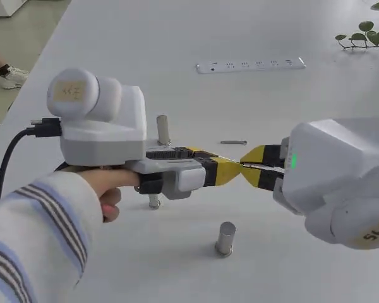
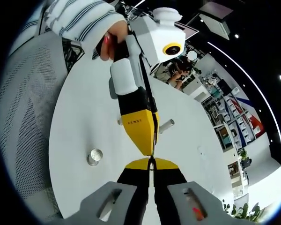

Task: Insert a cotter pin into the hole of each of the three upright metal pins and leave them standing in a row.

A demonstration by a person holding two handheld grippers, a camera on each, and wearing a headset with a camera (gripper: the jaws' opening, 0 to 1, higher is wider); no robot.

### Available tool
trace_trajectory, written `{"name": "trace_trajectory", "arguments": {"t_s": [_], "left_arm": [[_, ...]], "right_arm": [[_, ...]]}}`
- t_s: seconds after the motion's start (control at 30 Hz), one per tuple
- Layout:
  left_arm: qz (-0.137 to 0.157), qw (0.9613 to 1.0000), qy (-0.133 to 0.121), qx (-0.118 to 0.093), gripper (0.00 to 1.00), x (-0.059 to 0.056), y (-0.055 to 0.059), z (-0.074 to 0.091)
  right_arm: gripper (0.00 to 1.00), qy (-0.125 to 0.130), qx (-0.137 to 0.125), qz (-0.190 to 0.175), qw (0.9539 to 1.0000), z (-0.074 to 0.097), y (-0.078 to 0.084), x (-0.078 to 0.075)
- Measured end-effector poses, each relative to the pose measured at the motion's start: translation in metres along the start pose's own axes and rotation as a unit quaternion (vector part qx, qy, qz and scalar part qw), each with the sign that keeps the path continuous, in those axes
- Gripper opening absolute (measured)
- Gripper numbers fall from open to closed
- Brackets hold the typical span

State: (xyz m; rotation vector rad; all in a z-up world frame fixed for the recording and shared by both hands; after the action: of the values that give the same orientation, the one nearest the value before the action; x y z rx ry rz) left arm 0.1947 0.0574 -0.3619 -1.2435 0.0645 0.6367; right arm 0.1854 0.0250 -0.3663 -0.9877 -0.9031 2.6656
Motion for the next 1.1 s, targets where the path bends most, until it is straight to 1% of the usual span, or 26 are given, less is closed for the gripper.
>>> {"name": "trace_trajectory", "arguments": {"t_s": [0.27, 0.4, 0.5, 0.63, 0.87, 1.0, 1.1], "left_arm": [[0.005, 1.0000, -0.001, 0.002, 0.11, 0.0020, 0.0008, 0.0019], [0.008, 1.0000, 0.002, 0.005, 0.05, 0.0022, 0.0026, 0.0020], [0.008, 0.9999, 0.007, 0.006, 0.01, 0.0006, 0.0035, 0.0018], [0.014, 0.9998, 0.010, 0.008, 0.00, 0.0000, 0.0042, 0.0012], [0.021, 0.9997, 0.009, 0.004, 0.00, 0.0003, 0.0029, 0.0006], [0.028, 0.9996, 0.008, 0.004, 0.00, 0.0013, 0.0034, 0.0011], [0.035, 0.9993, 0.010, 0.004, 0.00, 0.0012, 0.0034, 0.0016]], "right_arm": [[0.00, -0.002, -0.007, 0.001, 1.0000, -0.0011, -0.0062, 0.0011], [0.00, -0.002, -0.007, 0.002, 1.0000, -0.0010, -0.0072, 0.0035], [0.00, 0.002, -0.007, 0.001, 1.0000, -0.0005, -0.0074, 0.0026], [0.00, 0.003, -0.008, 0.004, 1.0000, 0.0004, -0.0073, 0.0016], [0.00, 0.003, -0.007, 0.005, 1.0000, 0.0002, -0.0067, 0.0013], [0.00, -0.001, -0.003, 0.008, 1.0000, -0.0011, -0.0054, 0.0038], [0.00, -0.001, -0.006, 0.005, 1.0000, -0.0013, -0.0064, 0.0052]]}}
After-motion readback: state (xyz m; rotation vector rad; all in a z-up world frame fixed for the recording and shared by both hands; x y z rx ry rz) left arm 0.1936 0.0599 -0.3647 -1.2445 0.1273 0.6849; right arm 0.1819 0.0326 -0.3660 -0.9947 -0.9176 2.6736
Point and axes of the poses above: the centre of the closed fingertips' face, and the gripper's own axes: z roughly backward along the fingers, x roughly to its left, y roughly out of its underside, the point moved 2 cm from there along z, roughly backward along the fingers, and after that the axes turned 7 degrees about -z, right-handed, at the moved point
